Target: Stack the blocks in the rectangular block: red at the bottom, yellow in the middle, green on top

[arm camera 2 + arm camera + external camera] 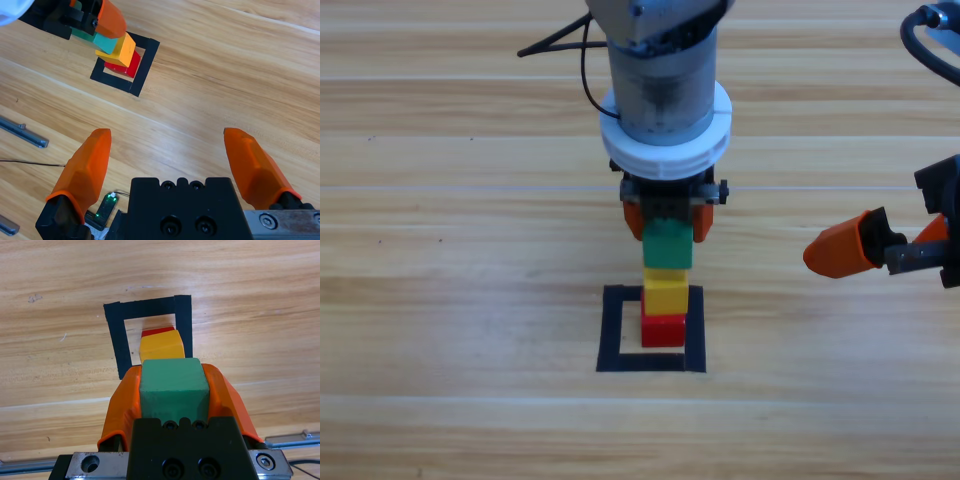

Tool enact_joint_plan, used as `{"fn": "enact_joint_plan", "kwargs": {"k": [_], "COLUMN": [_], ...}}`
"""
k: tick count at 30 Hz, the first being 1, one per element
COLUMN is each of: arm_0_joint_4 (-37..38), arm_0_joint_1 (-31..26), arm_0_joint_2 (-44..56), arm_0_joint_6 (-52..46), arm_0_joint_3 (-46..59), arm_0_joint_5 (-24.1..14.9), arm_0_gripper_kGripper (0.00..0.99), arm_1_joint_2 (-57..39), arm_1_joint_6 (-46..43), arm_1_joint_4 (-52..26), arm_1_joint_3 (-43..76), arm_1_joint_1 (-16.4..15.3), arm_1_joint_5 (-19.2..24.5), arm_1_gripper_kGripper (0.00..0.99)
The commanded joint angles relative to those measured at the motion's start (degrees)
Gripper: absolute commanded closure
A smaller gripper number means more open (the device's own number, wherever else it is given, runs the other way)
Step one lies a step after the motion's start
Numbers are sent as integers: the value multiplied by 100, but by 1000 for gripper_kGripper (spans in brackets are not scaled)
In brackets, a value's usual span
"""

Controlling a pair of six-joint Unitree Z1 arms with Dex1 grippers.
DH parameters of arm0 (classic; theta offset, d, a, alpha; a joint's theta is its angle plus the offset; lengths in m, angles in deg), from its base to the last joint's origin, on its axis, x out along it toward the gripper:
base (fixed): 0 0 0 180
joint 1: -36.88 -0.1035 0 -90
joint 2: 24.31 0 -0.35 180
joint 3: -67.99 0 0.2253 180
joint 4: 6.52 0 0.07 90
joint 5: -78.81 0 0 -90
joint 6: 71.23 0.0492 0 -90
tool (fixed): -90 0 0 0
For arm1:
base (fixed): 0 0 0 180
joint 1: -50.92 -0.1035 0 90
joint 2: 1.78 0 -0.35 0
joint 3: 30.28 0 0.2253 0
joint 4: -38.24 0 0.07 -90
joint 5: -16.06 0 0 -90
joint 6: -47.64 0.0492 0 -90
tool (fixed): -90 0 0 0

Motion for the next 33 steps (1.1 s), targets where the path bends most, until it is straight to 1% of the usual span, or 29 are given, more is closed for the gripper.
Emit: {"fn": "enact_joint_plan", "kwargs": {"k": [1,13,26,33], "arm_0_joint_4": [-28,-28,-28,-28], "arm_0_joint_1": [96,105,123,175], "arm_0_joint_2": [-372,-337,-196,-222], "arm_0_joint_6": [-114,-281,-817,-852], "arm_0_joint_3": [92,92,197,215], "arm_0_joint_5": [-146,-164,-190,-225], "arm_0_gripper_kGripper": [976,976,975,975], "arm_1_joint_2": [262,289,333,333], "arm_1_joint_6": [4,13,13,4], "arm_1_joint_4": [-161,-161,-161,-161], "arm_1_joint_3": [159,141,141,150], "arm_1_joint_1": [181,181,190,190], "arm_1_joint_5": [-11,-29,-29,-29], "arm_1_gripper_kGripper": [0,0,0,0]}}
